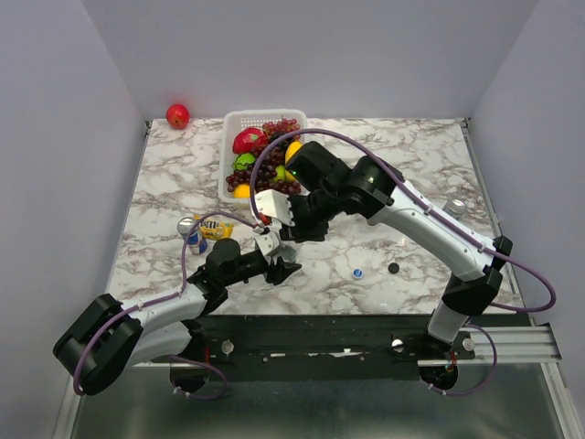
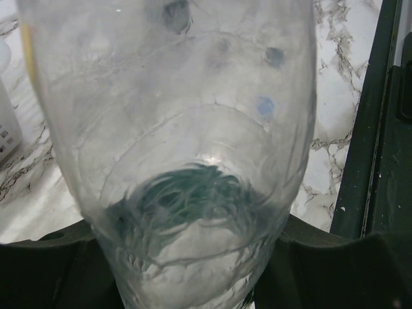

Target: Screw on the bottle caps

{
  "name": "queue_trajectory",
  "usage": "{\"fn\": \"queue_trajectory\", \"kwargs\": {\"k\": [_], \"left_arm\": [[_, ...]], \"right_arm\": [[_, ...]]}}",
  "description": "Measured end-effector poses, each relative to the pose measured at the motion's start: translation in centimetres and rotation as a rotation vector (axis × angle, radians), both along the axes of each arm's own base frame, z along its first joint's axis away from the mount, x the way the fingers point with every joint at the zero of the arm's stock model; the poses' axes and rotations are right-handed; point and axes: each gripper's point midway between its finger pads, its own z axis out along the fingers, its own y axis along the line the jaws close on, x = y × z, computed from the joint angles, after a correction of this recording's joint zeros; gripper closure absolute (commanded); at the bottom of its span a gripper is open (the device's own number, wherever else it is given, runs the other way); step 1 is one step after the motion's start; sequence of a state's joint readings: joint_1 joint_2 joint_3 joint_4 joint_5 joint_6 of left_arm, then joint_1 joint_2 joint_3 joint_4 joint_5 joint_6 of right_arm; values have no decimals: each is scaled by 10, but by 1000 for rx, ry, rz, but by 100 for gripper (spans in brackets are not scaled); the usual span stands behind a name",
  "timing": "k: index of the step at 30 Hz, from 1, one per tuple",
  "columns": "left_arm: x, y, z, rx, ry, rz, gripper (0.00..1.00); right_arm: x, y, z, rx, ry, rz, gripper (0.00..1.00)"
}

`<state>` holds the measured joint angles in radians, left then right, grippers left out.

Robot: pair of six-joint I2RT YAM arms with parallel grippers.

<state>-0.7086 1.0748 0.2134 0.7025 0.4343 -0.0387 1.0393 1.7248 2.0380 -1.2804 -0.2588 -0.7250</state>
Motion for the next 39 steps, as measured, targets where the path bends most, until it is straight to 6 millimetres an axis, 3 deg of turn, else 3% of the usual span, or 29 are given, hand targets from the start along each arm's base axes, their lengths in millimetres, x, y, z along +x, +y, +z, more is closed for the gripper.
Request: {"fn": "queue_trajectory", "kwargs": {"k": [4, 9, 14, 18, 28, 39], "left_arm": [[0, 0, 1, 0, -4, 0, 100], [1, 0, 2, 3, -23, -3, 100], [2, 0, 2, 16, -52, -8, 100], [1, 0, 1, 20, -59, -19, 100], [-3, -2, 1, 27, -60, -51, 100], [-1, -2, 2, 30, -56, -50, 100]], "right_arm": [[1, 0, 1, 2, 1, -11, 49], [11, -2, 21, 44, -41, -58, 20], [5, -22, 38, 96, -75, -66, 8], [1, -30, 40, 115, -101, -52, 7], [11, 4, 18, 114, -104, 72, 6], [0, 6, 5, 100, -88, 188, 7]]}}
